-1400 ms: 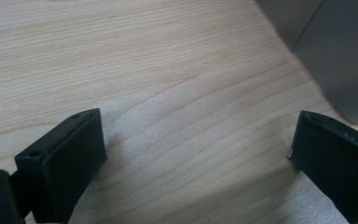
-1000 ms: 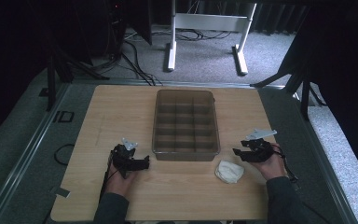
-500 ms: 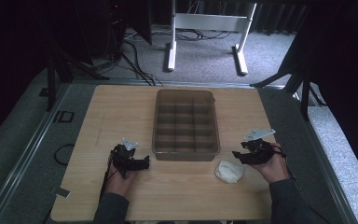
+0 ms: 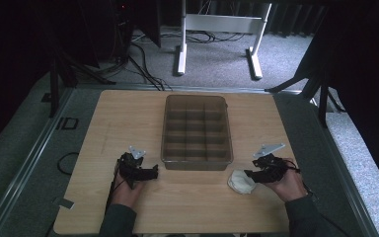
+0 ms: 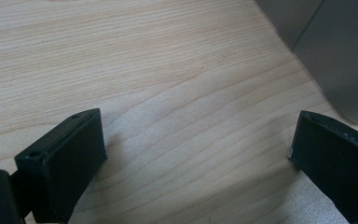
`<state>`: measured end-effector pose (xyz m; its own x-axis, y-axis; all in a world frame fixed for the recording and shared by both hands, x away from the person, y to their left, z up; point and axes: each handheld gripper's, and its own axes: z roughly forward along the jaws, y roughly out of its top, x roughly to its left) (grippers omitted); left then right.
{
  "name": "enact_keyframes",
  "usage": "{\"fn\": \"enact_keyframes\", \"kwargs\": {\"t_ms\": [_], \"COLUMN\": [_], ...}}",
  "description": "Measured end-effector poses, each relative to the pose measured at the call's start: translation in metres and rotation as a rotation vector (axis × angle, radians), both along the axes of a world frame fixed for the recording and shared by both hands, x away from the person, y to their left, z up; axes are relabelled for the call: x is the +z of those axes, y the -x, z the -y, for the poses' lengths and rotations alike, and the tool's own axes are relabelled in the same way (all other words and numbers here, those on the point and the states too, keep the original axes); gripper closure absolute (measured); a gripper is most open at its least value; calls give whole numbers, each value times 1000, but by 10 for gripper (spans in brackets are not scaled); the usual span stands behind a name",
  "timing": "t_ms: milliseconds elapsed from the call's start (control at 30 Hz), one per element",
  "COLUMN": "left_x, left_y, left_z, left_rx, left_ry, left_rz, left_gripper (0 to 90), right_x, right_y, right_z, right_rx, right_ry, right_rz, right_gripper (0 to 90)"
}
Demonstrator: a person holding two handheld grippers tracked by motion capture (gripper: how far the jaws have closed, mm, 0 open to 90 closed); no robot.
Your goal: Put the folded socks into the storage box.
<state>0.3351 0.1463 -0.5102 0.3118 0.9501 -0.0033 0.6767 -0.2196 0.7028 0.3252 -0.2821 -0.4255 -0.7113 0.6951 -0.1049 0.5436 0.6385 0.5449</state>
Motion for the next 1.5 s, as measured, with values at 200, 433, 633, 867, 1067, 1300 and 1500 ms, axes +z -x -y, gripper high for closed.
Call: {"fn": "enact_keyframes", "kwargs": {"t_ms": [200, 433, 633, 867, 1067, 1300, 1500], "left_x": [0, 0, 0, 0, 0, 0, 0], "left_y": [0, 0, 0, 0, 0, 0, 0], "left_z": [0, 0, 0, 0, 0, 0, 0], "left_rx": [0, 0, 0, 0, 0, 0, 0], "left_ry": [0, 0, 0, 0, 0, 0, 0], "left_rz": [0, 0, 0, 0, 0, 0, 0], "left_gripper": [32, 32, 32, 32, 32, 32, 32], "right_x": [-4, -10, -16, -24, -32, -35, -34], "right_y": [5, 7, 8, 4, -3, -11, -14], "right_z": [-6, -13, -20, -26, -28, -27, -32], "right_rx": [37, 83, 110, 126, 126, 125, 144], "right_ry": [41, 92, 130, 170, 191, 181, 213], "right_rz": [-34, -90, -131, -169, -220, -280, -305], "right_gripper": [492, 485, 469, 422, 360, 317, 380]}}
